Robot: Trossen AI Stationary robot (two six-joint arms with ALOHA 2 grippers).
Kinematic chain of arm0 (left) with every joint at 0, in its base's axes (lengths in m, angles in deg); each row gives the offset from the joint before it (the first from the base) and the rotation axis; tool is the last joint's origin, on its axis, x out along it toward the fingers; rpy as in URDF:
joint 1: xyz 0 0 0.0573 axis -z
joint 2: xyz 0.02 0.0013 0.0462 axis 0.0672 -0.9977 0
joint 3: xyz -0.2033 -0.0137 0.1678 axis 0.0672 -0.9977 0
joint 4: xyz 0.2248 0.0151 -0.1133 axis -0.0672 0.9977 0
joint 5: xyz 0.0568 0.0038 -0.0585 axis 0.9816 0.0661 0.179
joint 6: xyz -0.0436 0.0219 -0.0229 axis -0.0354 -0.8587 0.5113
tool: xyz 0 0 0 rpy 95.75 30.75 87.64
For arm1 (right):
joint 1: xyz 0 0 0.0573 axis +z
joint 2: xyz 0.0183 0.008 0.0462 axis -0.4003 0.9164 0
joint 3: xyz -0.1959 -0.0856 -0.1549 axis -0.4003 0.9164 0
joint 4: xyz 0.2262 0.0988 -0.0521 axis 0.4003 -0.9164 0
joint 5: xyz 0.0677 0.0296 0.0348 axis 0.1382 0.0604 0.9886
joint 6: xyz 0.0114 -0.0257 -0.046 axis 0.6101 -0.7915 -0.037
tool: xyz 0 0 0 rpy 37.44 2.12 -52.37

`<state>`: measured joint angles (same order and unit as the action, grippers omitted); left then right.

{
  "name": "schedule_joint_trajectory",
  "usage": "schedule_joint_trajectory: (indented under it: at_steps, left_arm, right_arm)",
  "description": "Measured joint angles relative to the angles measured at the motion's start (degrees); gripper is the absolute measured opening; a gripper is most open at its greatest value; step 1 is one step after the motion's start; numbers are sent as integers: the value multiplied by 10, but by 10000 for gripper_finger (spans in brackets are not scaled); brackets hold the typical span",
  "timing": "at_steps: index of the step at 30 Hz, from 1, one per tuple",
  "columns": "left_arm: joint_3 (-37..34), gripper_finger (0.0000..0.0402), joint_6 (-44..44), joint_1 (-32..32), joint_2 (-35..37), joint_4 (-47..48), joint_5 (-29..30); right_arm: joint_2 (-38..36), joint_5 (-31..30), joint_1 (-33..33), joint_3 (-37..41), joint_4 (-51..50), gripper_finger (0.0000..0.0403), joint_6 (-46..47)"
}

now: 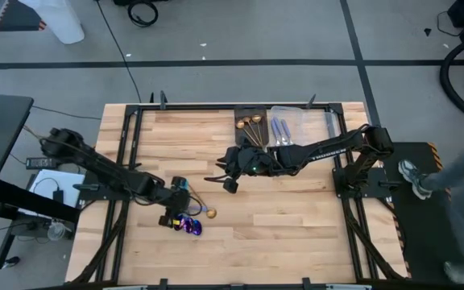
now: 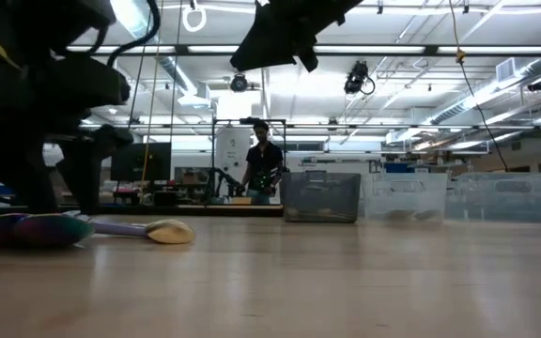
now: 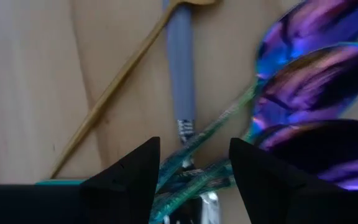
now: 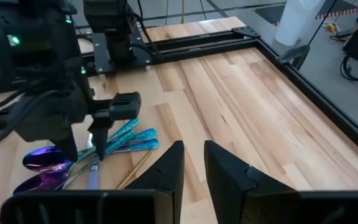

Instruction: Sort silverware by color (type)

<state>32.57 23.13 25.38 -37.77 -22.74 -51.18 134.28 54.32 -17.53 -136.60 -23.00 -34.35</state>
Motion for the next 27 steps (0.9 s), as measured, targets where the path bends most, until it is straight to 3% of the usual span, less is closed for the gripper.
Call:
schedule_joint_trajectory:
  at_steps: [11,20,27]
  left_arm:
    - [1,200,-20,-24,-34,7,-8]
    - [4,148,-21,-18,-33,34,-24]
    - [17,141,-35,-17,-34,50,-30]
  right_arm:
    - [7,2,0,0,4,73,7]
    - [18,17,0,0,-6,73,29]
    - [19,19,4,0,-15,73,47]
